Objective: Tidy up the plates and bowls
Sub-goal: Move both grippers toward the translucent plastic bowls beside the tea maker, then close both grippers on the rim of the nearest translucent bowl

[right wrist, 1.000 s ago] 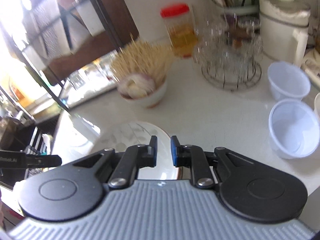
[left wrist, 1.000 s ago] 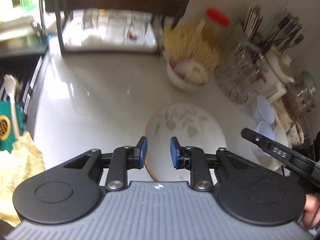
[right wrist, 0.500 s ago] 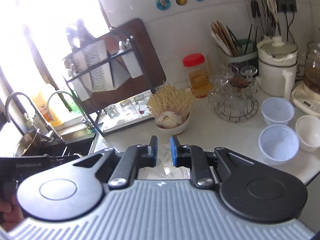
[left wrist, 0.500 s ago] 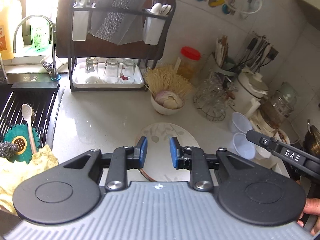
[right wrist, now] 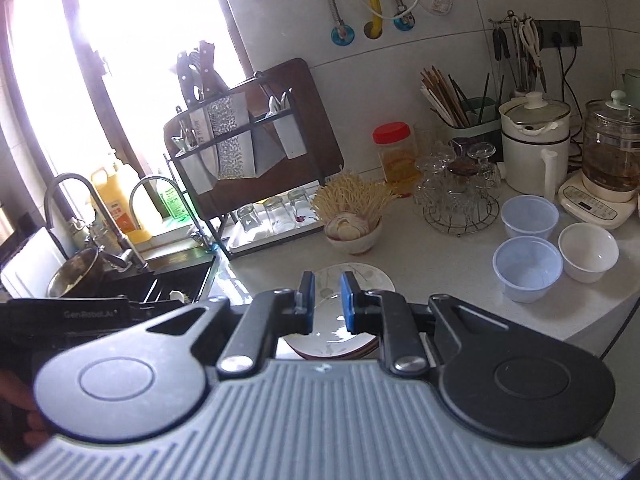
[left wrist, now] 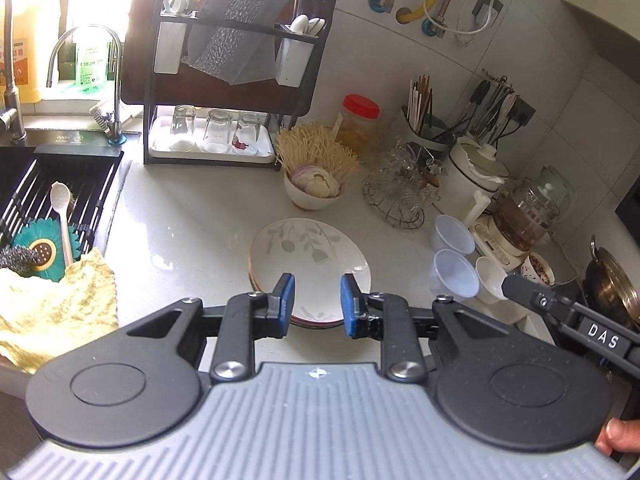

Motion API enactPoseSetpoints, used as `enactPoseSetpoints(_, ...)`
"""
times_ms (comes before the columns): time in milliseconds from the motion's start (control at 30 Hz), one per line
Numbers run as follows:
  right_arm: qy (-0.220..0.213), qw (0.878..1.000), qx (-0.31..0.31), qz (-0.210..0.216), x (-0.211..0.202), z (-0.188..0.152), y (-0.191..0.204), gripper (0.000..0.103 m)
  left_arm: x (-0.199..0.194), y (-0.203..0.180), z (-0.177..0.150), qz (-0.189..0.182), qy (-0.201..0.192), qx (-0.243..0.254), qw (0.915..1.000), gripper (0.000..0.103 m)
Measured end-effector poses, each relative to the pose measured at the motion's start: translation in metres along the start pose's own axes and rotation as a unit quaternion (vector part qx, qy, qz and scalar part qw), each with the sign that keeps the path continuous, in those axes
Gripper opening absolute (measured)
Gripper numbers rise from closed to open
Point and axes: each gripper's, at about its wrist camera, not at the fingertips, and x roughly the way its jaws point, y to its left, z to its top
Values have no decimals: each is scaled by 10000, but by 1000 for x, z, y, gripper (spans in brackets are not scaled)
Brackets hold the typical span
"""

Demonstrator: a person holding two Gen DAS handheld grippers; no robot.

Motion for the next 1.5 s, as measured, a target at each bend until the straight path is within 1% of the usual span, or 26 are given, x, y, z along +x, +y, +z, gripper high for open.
enactPoseSetpoints(133,23,10000,23,-93,6,-2,-20,18,12,-16,-1,-70,44,-11,10000,27)
enactPoseSetpoints(200,123,9996,43,-240,11,0,-33,18,23,-26,0,-59,135,43,9999,27)
enactPoseSetpoints(267,73,9995,46,-301,11,4,-45,18,34,-36,1,-133,227,58,9996,27)
enactPoseSetpoints(367,87,9982,-78,-590,17,3,-61,18,60,-49,2,-214,477,153,9985,27)
enactPoseSetpoints(467,226,9967,209,-749,24,2,-83,18,84,-64,4,-311,646,264,9971,27)
enactPoseSetpoints(567,299,9944,325,-957,29,1,-102,18,108,-79,7,-423,823,363,9950,27)
enactPoseSetpoints(667,375,9917,555,-1094,36,2,-122,18,135,-90,10,-577,1024,389,9923,31)
enactPoseSetpoints(800,468,9869,858,-1284,51,8,-150,18,168,-107,12,-608,1163,574,9897,32)
enactPoseSetpoints(900,413,9857,781,-1436,61,13,-164,18,193,-120,15,-596,1242,693,9880,32)
enactPoseSetpoints(1033,568,9830,940,-1474,78,18,-191,18,229,-138,20,-640,1399,835,9846,33)
enactPoseSetpoints(1100,669,9812,996,-1512,86,18,-204,19,247,-147,20,-594,1480,897,9831,34)
enactPoseSetpoints(1133,700,9804,1035,-1520,89,18,-210,26,256,-150,20,-597,1522,898,9824,36)
enactPoseSetpoints(1167,725,9800,1076,-1508,92,17,-216,38,265,-153,20,-617,1574,893,9816,40)
enactPoseSetpoints(1200,753,9799,1109,-1474,95,16,-222,43,274,-156,20,-627,1626,883,9807,42)
enactPoseSetpoints(1233,796,9800,1128,-1435,98,15,-228,45,283,-160,20,-640,1656,869,9803,43)
enactPoseSetpoints(1333,1015,9763,1392,-1309,110,12,-248,44,307,-168,20,-694,1727,802,9792,43)
enactPoseSetpoints(1500,1183,9695,1726,-1276,131,2,-272,44,341,-177,20,-787,1838,684,9774,43)
